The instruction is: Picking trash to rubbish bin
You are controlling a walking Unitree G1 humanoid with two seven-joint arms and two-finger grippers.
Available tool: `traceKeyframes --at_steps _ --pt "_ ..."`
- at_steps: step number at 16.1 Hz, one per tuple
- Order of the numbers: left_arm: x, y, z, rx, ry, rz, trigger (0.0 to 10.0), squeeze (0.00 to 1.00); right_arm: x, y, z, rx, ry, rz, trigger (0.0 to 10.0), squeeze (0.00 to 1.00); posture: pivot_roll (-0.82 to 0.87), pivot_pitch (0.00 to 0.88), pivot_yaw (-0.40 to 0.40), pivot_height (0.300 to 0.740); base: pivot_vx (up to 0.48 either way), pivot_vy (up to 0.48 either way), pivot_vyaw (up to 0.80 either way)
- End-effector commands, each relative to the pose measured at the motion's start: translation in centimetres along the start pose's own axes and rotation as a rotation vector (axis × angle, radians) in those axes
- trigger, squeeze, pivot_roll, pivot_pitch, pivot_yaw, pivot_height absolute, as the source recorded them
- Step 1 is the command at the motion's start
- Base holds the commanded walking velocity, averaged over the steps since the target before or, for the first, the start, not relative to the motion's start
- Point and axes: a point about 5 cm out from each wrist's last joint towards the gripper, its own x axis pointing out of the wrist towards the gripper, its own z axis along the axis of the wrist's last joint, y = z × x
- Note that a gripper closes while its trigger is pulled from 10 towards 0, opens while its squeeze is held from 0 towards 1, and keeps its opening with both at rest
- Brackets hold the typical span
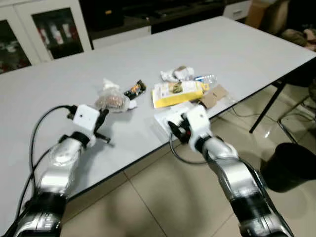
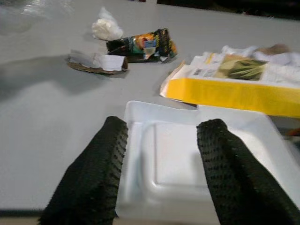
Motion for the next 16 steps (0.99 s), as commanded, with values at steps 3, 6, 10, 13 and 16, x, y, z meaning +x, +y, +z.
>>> traceKeyframes --at_steps 3,6,10,13,16 --pt "-1.8 0.1 1.5 0.03 0.002 -0.042 0.0 0.0 3.2 1.4 -0.4 0.017 0.107 0.101 10.0 1.0 -0.03 0.003 0.003 0.74 0.0 0.0 0.0" --pt "-2.7 0.4 2.4 0.026 0.02 -0.035 0.0 0.0 4.7 2.7 -0.7 0.035 0.183 0.102 10.0 1.0 -0.03 0.013 -0.003 0.74 0.0 0.0 0.0" --pt "-3.3 0.5 3.1 0.03 0.051 -0.033 0.0 0.0 6.3 3.8 0.1 0.081 0.216 0.083 10.0 1.0 -0.02 0.033 -0.007 0.74 0.0 0.0 0.0" --pt "-3.3 0.6 3.2 0.025 0.067 -0.035 0.0 0.0 7.2 3.9 1.7 0.054 0.208 0.074 10.0 1.0 -0.04 0.034 0.004 0.74 0.0 0.0 0.0" --pt "-3.2 0.4 3.5 0.026 0.067 -0.049 0.0 0.0 7.7 3.6 3.5 0.02 0.166 0.071 10.0 1.0 -0.03 0.041 -0.017 0.74 0.0 0.0 0.0"
